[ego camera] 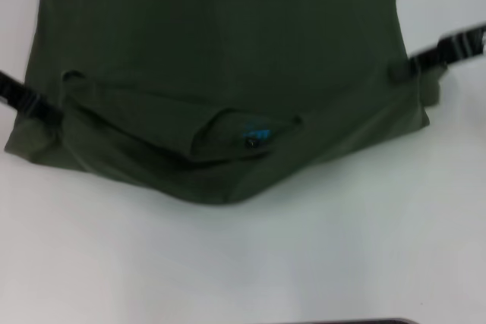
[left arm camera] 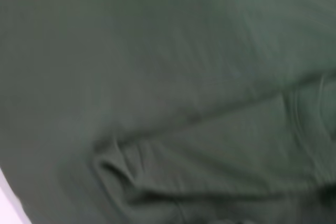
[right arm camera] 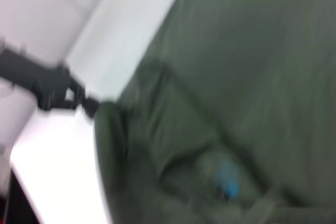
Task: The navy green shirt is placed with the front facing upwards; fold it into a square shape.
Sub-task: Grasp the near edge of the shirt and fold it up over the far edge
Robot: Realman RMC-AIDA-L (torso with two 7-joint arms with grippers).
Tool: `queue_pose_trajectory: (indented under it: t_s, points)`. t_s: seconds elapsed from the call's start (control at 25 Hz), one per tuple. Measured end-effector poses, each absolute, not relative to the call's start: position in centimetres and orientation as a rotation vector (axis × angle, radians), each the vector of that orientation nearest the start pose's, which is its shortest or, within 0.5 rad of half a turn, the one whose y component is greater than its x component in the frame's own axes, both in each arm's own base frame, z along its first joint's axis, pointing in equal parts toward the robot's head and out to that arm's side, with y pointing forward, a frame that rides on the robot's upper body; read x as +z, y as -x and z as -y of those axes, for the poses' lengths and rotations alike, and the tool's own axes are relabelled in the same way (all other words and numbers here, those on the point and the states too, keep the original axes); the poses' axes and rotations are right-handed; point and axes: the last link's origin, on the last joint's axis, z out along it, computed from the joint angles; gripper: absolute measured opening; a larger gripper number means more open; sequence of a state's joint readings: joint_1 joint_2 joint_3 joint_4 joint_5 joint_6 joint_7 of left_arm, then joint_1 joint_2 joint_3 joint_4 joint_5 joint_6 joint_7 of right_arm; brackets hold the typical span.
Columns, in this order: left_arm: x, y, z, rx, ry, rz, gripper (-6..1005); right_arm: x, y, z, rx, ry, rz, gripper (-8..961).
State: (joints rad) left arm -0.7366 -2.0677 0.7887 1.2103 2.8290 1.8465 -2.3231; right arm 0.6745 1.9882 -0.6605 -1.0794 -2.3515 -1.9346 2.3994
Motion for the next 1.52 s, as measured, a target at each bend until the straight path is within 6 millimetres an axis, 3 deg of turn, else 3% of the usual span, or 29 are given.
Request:
queue_pose_trajectory:
  t_s: [0.2,0.64,0.88,1.12,1.52]
  points:
    - [8.1,22.2,-37.6,0.333,2.477,1.211,46,10.6,-21.9,-36.4,0.303,2.545,-1.47,57]
    - [9.1,21.5,-41.4,0.085,2.276,1.162,45,12.8,-24.0,-38.3,0.431,2.296,-1.446,59]
    - [7.2,21.2,-43.3,-0.01,2.172,1.086,46,13.0,-25.7,-38.5,0.464,2.182,-1.46,59]
    - [4.2,20.8,-44.7,0.013,2.125,1.002,44,12.4,-27.1,-39.1,0.496,2.056,-1.456,60]
    - [2.1,20.2,-46.0,0.059,2.054,0.924,41,9.8,-26.4,-41.9,0.492,1.953,-1.35,62]
